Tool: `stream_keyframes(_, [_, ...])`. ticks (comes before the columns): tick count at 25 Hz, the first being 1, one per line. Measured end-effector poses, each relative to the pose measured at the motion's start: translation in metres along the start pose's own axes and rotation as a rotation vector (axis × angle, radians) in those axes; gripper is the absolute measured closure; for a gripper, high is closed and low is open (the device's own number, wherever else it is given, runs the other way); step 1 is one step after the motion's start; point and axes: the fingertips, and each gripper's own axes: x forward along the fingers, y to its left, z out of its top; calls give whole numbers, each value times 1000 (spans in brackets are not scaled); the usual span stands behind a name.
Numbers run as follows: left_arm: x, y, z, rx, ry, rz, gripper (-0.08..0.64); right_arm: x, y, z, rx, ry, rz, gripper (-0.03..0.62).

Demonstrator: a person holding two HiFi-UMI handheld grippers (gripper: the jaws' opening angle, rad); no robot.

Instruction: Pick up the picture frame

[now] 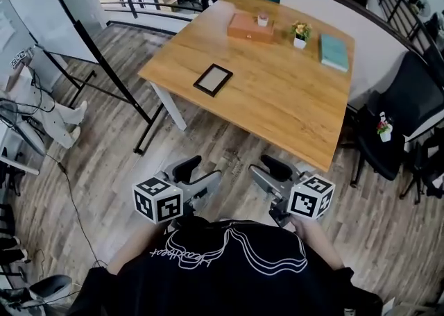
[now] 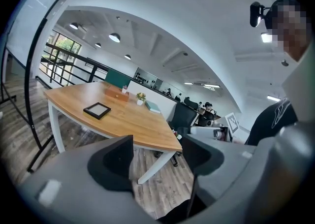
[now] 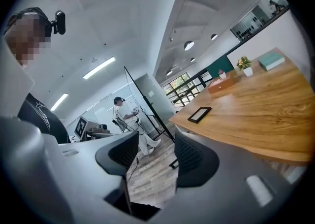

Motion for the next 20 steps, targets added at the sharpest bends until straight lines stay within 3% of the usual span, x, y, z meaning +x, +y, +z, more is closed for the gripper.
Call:
stream_keyframes(10, [26, 74, 29, -30, 12, -7, 268, 71, -33, 39, -12, 11, -7, 354])
stream_keyframes(20, [71, 180, 103, -32, 95, -96, 268, 161, -84, 89, 46, -7, -139, 357])
